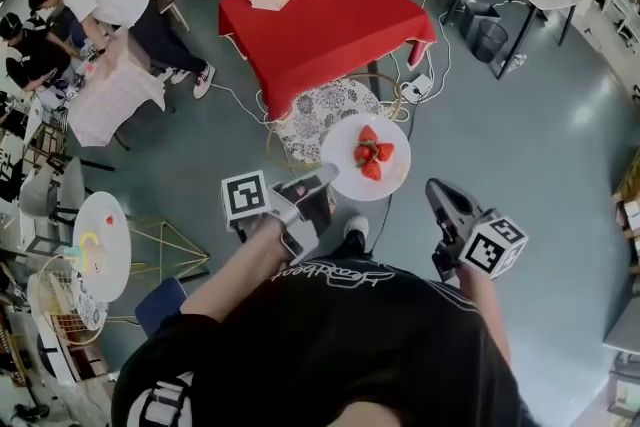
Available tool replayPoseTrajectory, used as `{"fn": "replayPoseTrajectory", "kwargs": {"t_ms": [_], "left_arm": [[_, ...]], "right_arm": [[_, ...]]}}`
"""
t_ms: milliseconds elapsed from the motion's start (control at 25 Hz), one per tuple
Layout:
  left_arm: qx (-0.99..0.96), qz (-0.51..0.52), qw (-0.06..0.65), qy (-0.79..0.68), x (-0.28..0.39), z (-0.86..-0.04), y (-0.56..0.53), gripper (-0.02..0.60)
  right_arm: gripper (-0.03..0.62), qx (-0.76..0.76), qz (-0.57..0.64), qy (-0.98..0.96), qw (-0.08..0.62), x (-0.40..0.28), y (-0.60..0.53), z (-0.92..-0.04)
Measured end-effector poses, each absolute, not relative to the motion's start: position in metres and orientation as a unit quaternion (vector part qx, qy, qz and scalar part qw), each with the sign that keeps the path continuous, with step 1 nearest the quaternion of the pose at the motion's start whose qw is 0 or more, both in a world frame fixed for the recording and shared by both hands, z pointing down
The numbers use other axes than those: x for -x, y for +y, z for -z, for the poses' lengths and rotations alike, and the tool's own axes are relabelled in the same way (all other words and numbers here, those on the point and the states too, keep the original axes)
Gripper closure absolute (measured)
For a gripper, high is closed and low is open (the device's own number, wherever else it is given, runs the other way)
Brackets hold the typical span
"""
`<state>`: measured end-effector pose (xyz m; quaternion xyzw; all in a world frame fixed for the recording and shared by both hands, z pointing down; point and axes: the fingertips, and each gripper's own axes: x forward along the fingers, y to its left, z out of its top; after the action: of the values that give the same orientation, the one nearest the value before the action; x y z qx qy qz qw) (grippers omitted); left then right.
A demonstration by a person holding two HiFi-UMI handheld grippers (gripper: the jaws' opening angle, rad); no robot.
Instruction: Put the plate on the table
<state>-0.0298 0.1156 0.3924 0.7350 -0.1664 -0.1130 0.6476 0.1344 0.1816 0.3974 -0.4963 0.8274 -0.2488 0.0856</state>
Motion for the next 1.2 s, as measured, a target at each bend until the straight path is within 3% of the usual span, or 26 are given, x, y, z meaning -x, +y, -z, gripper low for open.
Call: {"fn": "replayPoseTrajectory", "kwargs": {"t_ms": [600, 1200], "left_arm": [[-0.725, 0.150, 0.645, -0.189, 0.017, -0.391, -0.108, 0.565], [-0.694, 0.209, 0.657, -0.209, 0.062, -0.401, -0.148, 0.565]], "right_arm": [[0.586, 0.474, 0.256, 0.842, 0.040, -0.149, -0.052, -0.396], [0.586, 0.434, 0.239, 0.867, -0.049, -0.103, -0.107, -0.395]]}}
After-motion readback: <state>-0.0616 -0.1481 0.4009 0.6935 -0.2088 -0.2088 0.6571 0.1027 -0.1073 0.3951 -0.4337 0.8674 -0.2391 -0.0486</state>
